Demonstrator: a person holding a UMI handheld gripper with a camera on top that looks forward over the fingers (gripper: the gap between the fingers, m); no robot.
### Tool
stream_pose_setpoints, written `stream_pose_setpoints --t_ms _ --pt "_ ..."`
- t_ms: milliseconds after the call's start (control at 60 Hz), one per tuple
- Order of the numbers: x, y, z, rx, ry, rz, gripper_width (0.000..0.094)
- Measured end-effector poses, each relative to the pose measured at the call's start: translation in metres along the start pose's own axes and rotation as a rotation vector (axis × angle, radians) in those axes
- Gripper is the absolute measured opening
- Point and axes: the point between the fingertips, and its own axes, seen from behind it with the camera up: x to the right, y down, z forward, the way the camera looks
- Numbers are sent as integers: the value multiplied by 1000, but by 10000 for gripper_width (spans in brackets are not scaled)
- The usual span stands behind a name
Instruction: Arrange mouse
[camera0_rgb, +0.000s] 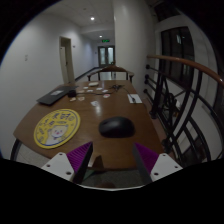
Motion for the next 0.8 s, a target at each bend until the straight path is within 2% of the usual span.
stream_pose_setpoints --t_ms 167,333,533,633,700,800 --pt "35 1 27 -14 45 -10 821" --pt "39 -13 55 -1 2 -55 821" --pt "49 -47 104 -22 -2 -37 805" --pt "61 -63 128 -29 21 -18 762" --pt "70 -67 133 -32 50 -5 478" --pt "69 -66 133 -31 63 8 398"
